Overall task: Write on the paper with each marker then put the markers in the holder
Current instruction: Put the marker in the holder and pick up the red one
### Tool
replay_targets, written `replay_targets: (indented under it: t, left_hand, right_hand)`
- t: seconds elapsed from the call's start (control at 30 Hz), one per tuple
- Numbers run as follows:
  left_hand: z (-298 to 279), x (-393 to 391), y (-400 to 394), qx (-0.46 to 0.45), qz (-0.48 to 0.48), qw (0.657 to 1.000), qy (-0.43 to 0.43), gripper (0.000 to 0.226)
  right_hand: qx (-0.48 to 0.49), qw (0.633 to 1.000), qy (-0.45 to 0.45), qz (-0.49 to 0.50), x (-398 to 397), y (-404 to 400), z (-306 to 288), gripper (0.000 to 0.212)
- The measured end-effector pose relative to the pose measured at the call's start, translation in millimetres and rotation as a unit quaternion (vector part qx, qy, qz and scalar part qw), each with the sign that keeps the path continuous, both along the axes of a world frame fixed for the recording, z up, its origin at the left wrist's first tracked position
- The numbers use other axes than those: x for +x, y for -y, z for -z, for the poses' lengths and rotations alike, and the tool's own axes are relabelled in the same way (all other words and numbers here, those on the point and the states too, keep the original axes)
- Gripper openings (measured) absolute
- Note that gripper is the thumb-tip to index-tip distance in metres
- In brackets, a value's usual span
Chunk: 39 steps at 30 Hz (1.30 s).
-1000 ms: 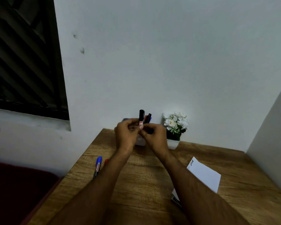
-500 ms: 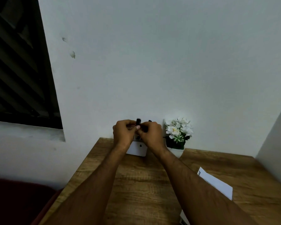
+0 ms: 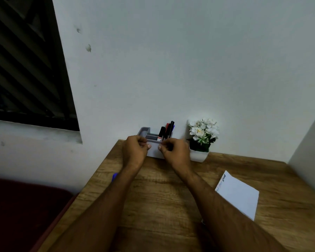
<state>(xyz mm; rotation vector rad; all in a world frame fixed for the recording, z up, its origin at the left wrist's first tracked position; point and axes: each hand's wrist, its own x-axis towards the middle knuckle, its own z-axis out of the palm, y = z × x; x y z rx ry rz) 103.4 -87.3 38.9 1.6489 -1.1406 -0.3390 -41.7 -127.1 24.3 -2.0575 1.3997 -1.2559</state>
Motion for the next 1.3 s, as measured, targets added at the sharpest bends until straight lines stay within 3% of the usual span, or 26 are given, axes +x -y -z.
replay_targets:
  t: [0.17, 0.27, 0.43, 0.77, 0.93, 1.07, 1.17, 1.3]
  left_hand:
    - [14.9, 9.1, -35.7, 0.07, -0.07, 0.99, 0.099, 0.018]
    - [17.2, 8.8, -54.9, 0.143, -0.105, 0.97, 0.164, 0.009]
    - [20.7, 3.9, -75.8, 0.189, -0.12, 0.942, 0.249, 0.01]
    - [27.5, -12.7, -85.1, 0.196, -0.11, 0.936, 0.272, 0.012]
    - [23.4, -14.1, -69.7, 0.171, -0.103, 0.966, 0.163, 0.012]
    - [15.5, -16.4, -55.2, 0.148, -0.06, 0.987, -0.034, 0.008]
    - [9.1, -24.7, -51.1, 0.117, -0.031, 0.978, -0.168, 0.012]
    - [5.5, -42.3, -48.4, 0.07, -0.017, 0.948, -0.31, 0.022]
  right_hand:
    - [0.04, 0.998, -0.036, -0.035, 4.0, -23.7, 13.5, 0.018]
    - [0.054, 0.996, -0.048, -0.044, 5.8, -38.0, 19.2, 0.015]
    - [0.078, 0.995, -0.028, -0.059, 2.8, -61.6, 26.8, 0.008]
    - [0.101, 0.992, -0.038, -0.061, -8.1, -77.7, 30.8, 0.009]
    - [0.126, 0.99, 0.001, -0.068, -9.3, -80.8, 27.3, 0.008]
    - [0.186, 0.973, 0.09, -0.1, -12.0, -87.1, 24.9, 0.027]
    - [0.227, 0.957, 0.135, -0.123, -18.0, -89.9, 19.8, 0.033]
    - [0.244, 0.956, 0.116, -0.114, -32.3, -89.1, 15.6, 0.039]
